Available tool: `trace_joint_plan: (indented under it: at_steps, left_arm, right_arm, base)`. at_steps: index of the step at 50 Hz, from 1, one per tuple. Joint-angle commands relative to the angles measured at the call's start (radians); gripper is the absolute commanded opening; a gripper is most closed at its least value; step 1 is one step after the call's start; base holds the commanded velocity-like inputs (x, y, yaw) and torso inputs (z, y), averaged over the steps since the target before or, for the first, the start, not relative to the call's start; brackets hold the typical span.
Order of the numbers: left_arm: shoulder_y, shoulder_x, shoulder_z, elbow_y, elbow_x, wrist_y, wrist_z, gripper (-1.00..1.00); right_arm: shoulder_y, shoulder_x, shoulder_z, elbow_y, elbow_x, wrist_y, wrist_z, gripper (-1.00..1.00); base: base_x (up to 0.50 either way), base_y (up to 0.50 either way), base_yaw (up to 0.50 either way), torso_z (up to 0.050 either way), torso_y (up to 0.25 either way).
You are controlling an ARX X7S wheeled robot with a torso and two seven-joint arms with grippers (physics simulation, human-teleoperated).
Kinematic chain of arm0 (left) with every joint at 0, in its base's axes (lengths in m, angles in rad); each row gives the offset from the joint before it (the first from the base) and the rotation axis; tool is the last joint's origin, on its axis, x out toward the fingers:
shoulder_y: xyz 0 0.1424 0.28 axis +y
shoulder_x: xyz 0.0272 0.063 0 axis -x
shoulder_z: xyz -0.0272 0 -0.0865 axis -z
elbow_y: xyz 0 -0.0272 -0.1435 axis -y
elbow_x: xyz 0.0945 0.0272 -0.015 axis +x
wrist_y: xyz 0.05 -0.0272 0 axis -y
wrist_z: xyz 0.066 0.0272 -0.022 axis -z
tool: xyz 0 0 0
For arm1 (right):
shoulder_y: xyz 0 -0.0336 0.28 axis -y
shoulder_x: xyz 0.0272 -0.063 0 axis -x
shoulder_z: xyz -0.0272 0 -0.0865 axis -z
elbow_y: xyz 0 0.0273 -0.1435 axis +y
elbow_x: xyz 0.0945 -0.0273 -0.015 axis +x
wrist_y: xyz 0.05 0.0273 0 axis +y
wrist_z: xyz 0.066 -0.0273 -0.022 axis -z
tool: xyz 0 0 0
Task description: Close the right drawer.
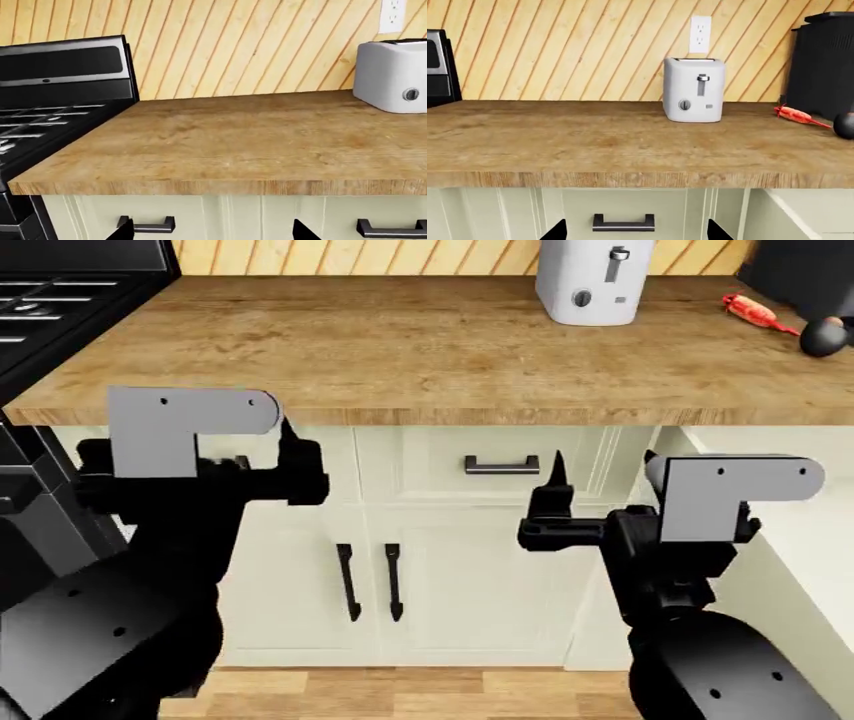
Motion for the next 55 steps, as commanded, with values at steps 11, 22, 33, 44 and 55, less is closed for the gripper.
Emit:
trace_joint_plan:
  at_steps: [11, 22, 33, 44, 55]
  left_arm:
    - [-0.608, -0.383, 0.274, -0.206, -1.298, 0.180, -0.902, 1.00]
    - [-0.805, -0.516, 0.411, -0.260, -1.375, 0.261, -0.886, 1.00]
    - [-1.009, -0.584, 0.595, -0.235, -1.472, 0.382, -0.892, 1.00]
    - [-1.038, -0.611, 0.625, -0.214, -1.476, 0.416, -0.867, 1.00]
    - [-1.056, -0.623, 0.648, -0.206, -1.482, 0.440, -0.856, 1.00]
  right_arm:
    - [0.535, 0.151, 0.146, 0.071, 1.147, 0.423, 0.838, 1.00]
    - [0.628, 0.224, 0.058, 0.121, 1.541, 0.291, 1.143, 1.00]
    - [0.775, 0.321, 0.041, 0.175, 1.605, 0.242, 1.188, 1.00]
    - [0.772, 0.335, 0.022, 0.161, 1.600, 0.230, 1.171, 1.00]
    - [0.790, 0.358, 0.014, 0.164, 1.609, 0.204, 1.167, 1.00]
  base:
    - [0.00, 0.00, 0.00, 0.000, 0.000]
    - [0.00, 0.00, 0.00, 0.000, 0.000]
    - [0.00, 0.00, 0.00, 0.000, 0.000]
    - [0.00, 0.00, -0.27, 0.000, 0.000]
    - [0.00, 0.00, -0.50, 0.000, 0.000]
